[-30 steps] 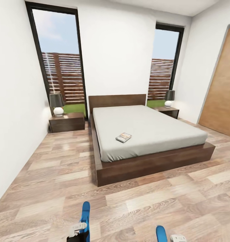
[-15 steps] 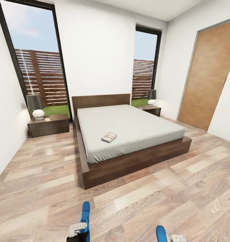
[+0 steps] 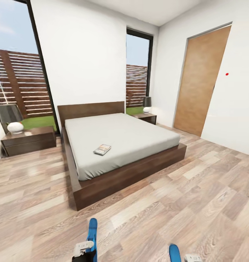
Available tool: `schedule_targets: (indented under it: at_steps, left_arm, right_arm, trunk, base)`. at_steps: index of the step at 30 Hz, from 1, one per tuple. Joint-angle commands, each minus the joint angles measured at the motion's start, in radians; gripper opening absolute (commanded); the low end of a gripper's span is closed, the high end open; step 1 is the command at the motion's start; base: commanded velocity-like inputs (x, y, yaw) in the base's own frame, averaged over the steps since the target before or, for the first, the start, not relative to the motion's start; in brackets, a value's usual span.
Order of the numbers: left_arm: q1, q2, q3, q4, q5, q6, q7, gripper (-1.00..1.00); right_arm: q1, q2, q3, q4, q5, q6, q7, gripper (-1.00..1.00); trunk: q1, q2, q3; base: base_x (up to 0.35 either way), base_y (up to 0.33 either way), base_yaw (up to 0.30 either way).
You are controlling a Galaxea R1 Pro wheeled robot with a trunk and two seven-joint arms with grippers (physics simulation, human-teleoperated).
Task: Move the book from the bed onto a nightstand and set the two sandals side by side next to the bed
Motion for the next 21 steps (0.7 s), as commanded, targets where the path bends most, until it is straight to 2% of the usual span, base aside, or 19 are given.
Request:
schedule_targets:
  at_steps: [1, 21]
  left_arm:
    - [-0.001, 0.000, 0.008, 0.001, 0.003, 0.000, -0.007, -1.00]
    - [-0.001, 0.000, 0.008, 0.001, 0.003, 0.000, -0.007, -1.00]
  right_arm:
    - [-0.001, 0.000, -0.008, 0.001, 0.008, -0.002, 0.005, -1.00]
    - [-0.001, 0.001, -0.008, 0.001, 0.008, -0.002, 0.005, -1.00]
  trunk:
    - [0.000, 0.000, -0.001]
    - [0.000, 0.000, -0.001]
  base:
    - [0.000, 0.000, -0.300]
    - [0.000, 0.000, -0.300]
